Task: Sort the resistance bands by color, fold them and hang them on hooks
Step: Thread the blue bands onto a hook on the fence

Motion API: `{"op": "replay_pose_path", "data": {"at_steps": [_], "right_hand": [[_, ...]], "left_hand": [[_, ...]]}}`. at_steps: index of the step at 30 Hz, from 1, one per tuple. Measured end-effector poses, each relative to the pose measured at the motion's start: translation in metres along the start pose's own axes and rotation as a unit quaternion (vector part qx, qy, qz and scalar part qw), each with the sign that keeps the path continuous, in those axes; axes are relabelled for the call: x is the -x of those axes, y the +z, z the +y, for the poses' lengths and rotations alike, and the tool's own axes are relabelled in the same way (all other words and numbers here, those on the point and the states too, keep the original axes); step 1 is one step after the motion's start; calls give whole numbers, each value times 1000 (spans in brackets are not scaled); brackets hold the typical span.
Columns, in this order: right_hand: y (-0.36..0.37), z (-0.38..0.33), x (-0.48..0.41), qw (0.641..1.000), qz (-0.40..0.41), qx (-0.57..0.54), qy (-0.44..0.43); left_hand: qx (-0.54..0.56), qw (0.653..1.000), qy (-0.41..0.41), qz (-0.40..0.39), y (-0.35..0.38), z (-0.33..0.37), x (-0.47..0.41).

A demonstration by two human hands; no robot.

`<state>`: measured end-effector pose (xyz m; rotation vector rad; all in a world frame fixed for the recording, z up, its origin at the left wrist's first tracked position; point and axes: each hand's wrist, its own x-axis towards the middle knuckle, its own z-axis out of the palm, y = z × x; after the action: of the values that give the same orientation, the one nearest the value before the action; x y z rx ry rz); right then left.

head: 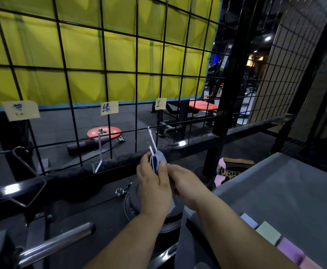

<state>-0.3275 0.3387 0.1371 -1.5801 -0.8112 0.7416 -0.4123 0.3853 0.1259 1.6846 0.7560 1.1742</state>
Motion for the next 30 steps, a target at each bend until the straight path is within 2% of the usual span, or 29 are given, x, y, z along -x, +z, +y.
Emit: {"op": "replay_pose_path", "data": {"at_steps": [7,12,24,30], "right_hand": [[8,10,-1,999,6,28,14],[6,12,4,999,9,35,8],[7,46,14,997,-16,-64,44],[5,63,24,993,-59,-78,70]], "left_hand": [[40,999,-24,4,1,-6,-1],[118,991,-56,-12,-2,-5,1],[192,965,-176,-41,-2,-25,9],[192,965,-168,-69,-5,-37,17]]}}
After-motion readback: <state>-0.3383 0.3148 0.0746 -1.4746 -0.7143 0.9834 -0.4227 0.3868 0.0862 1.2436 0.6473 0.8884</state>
